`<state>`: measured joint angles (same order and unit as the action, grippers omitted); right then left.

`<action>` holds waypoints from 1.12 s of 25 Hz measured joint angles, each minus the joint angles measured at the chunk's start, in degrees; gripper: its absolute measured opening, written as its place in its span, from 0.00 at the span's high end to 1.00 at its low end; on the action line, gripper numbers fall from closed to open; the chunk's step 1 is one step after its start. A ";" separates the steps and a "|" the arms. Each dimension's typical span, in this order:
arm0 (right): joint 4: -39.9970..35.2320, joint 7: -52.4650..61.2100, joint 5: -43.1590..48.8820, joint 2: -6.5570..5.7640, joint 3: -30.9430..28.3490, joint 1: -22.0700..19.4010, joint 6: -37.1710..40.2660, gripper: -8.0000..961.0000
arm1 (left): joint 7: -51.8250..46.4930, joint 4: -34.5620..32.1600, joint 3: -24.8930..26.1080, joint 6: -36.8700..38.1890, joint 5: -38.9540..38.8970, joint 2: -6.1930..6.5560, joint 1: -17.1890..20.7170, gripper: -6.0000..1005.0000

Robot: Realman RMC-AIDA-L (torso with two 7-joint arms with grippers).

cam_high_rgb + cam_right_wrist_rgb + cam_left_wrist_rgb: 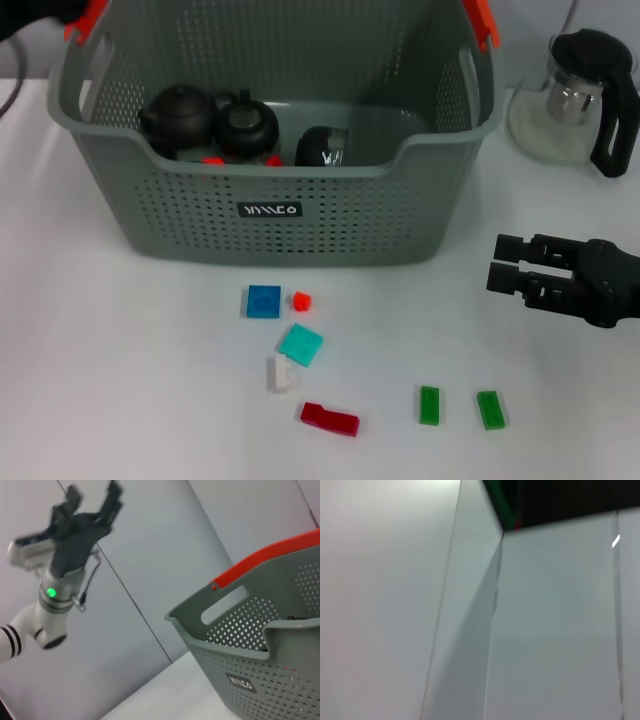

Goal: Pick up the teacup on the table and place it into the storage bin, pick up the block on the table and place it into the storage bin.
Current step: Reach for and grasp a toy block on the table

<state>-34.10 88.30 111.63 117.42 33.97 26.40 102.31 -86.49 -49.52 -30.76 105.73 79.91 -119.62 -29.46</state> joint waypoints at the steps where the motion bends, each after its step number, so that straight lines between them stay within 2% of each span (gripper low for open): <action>1: 0.00 0.03 0.00 0.00 -0.02 0.01 0.00 0.30 | 1.57 1.22 1.35 1.91 0.81 0.09 0.40 0.27; 4: 0.00 -0.06 -0.01 0.00 -0.30 0.06 0.00 0.30 | 5.49 0.22 2.43 5.85 10.41 -0.41 2.31 0.27; 5: 0.00 -0.17 -0.02 0.01 -0.44 0.04 0.00 0.30 | 5.49 0.22 2.43 5.85 10.41 -0.41 2.31 0.27; 6: 0.00 -0.30 -0.01 0.00 -0.56 -0.03 -0.02 0.30 | 7.73 -1.05 1.37 6.70 20.54 -1.25 3.70 0.27; 9: 0.08 -1.42 0.08 0.00 -0.84 -0.59 -0.26 0.30 | 9.96 -1.25 0.68 5.88 29.43 -1.92 4.55 0.27; 12: 1.63 -6.58 0.03 0.00 -1.36 -1.83 0.14 0.30 | 11.10 -1.27 0.31 4.49 34.70 -2.47 5.09 0.27; 17: 5.40 -18.91 -0.02 0.26 -3.32 -4.26 0.77 0.30 | 11.81 -0.78 -1.73 2.88 39.74 -2.73 5.15 0.27; 21: 5.58 -26.34 -0.02 1.59 -4.83 -5.37 0.83 0.30 | 16.14 0.97 -5.01 -0.60 43.35 -3.46 5.15 0.27; 24: 5.35 -27.21 -0.02 1.87 -5.01 -5.45 0.86 0.30 | 19.46 2.69 -5.85 -4.91 44.58 -4.05 5.30 0.27; 28: 5.33 -26.46 -0.01 1.44 -5.08 -5.22 1.77 0.30 | 21.00 4.53 -6.07 -9.23 45.23 -4.14 5.32 0.27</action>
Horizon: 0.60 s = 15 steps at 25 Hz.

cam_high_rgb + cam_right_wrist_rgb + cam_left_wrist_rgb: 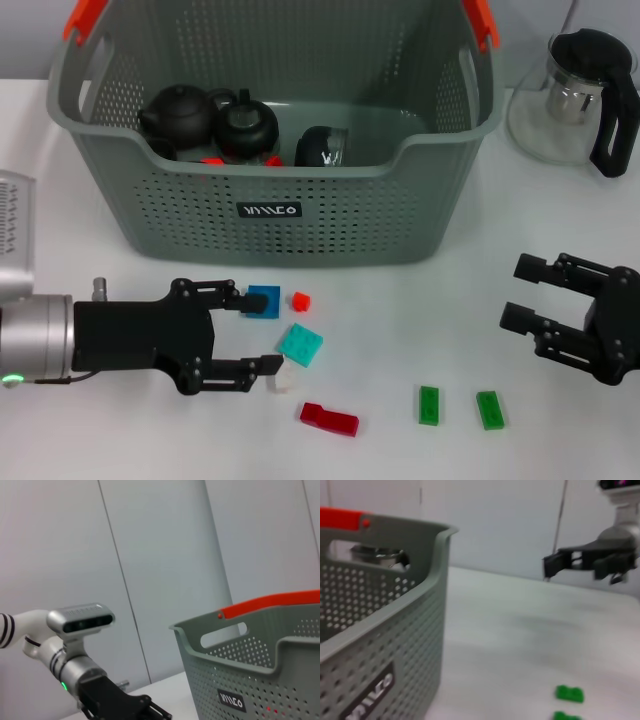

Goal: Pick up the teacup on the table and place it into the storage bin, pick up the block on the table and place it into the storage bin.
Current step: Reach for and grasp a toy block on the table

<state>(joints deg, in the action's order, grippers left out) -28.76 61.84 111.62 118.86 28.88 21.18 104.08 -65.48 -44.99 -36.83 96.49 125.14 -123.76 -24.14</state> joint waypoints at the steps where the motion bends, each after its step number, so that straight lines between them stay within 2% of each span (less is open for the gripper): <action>1: 0.00 0.01 0.01 -0.09 -0.20 0.01 0.33 0.30 | 0.41 0.23 -0.03 -1.21 0.12 -0.01 0.00 0.27; 6: 0.01 0.01 0.01 -0.20 -1.48 0.05 1.24 0.30 | 1.91 1.53 -0.25 -6.25 0.46 -0.19 -0.31 0.27; 15: 0.02 0.46 0.08 -0.21 -1.82 0.53 1.42 0.30 | 0.58 5.91 -0.62 -17.28 0.68 -0.55 -3.29 0.27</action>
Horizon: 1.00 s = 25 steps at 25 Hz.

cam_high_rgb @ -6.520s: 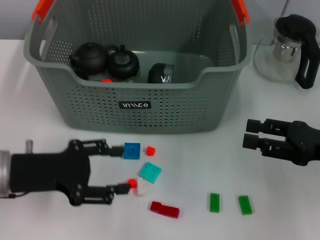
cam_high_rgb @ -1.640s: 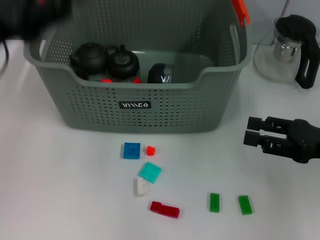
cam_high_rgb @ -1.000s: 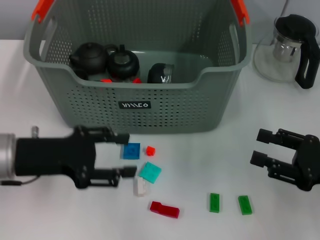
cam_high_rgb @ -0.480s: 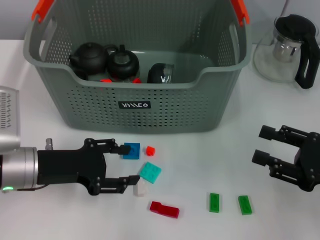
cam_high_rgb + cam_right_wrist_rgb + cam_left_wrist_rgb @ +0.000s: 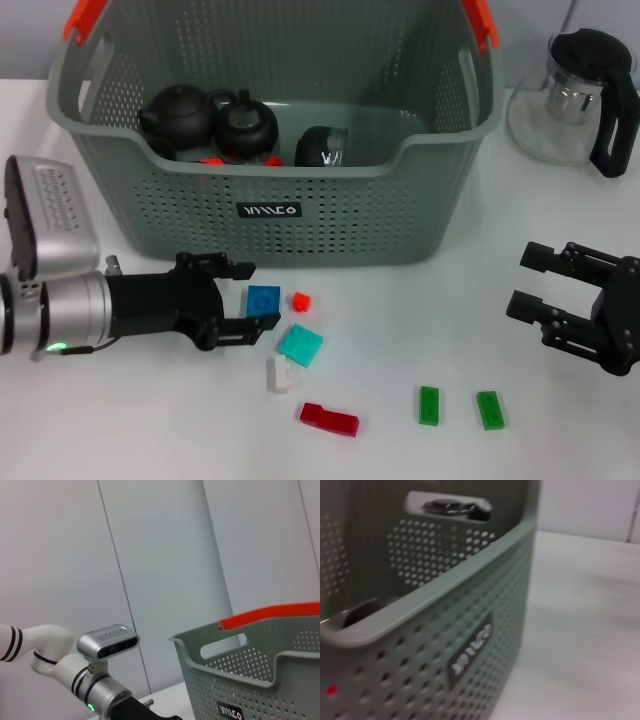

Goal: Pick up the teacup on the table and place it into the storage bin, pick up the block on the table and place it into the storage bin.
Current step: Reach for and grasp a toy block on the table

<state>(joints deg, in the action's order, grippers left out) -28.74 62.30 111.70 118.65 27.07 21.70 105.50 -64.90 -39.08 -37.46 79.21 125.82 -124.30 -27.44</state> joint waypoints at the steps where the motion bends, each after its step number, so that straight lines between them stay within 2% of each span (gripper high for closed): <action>1: 0.00 0.02 0.00 0.00 -0.07 0.04 0.00 0.30 | -0.49 0.37 -0.04 -0.95 0.01 0.00 -0.29 0.27; 7: 0.00 0.05 -0.03 0.00 -0.22 0.09 -0.01 0.30 | -1.75 2.34 -1.81 -4.69 0.19 0.12 -1.64 0.27; 12: 0.00 0.05 -0.07 0.00 -0.27 0.10 -0.06 0.30 | -3.78 2.44 -6.31 -7.63 0.23 -0.01 -1.88 0.27; 25: 0.06 0.01 -0.08 0.00 -0.35 -0.43 -0.01 0.30 | -4.36 2.08 -7.01 -7.35 0.57 0.19 -1.66 0.27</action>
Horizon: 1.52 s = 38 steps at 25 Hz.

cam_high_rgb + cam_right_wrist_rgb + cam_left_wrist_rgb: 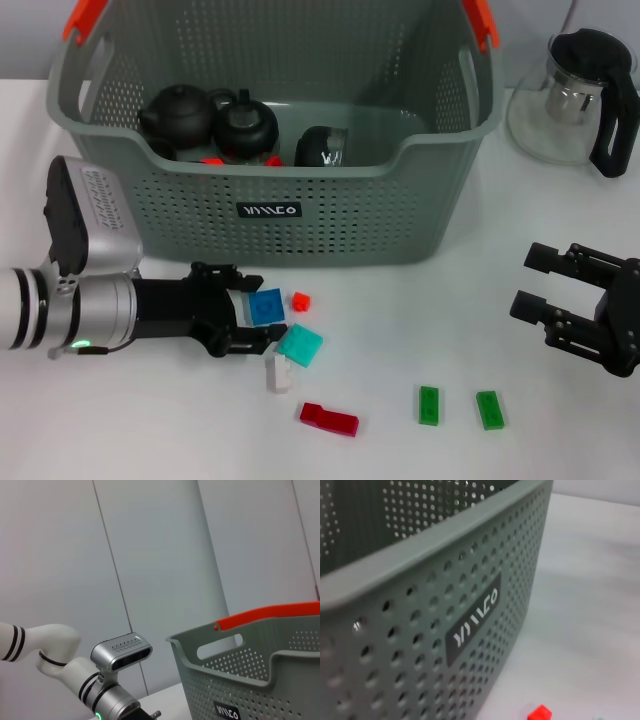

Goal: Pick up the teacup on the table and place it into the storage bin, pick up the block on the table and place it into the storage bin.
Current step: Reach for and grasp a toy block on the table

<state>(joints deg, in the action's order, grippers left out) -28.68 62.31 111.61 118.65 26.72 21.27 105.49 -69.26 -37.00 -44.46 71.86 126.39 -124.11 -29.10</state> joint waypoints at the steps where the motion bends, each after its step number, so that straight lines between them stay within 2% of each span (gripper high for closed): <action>1: -0.01 0.00 0.00 0.00 0.00 0.01 0.00 0.30 | 0.00 0.00 0.00 0.00 0.31 0.00 0.08 0.27; 22: -0.06 0.00 0.01 0.00 -0.76 0.64 0.04 0.30 | 3.60 -0.79 0.47 -0.61 1.18 -0.20 0.48 0.28; 31: -0.06 0.00 0.01 -0.07 -1.49 0.62 0.11 0.30 | 11.28 -0.15 0.69 -0.76 -1.84 -0.48 2.04 0.34; 38: -0.06 0.00 0.01 -0.09 -1.50 0.61 0.17 0.30 | 12.29 0.90 0.59 -1.96 -2.19 -0.52 2.09 0.37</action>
<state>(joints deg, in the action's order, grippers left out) -28.74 62.31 111.62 118.56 25.22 21.88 105.66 -56.97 -36.11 -43.87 69.90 124.20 -124.63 -27.01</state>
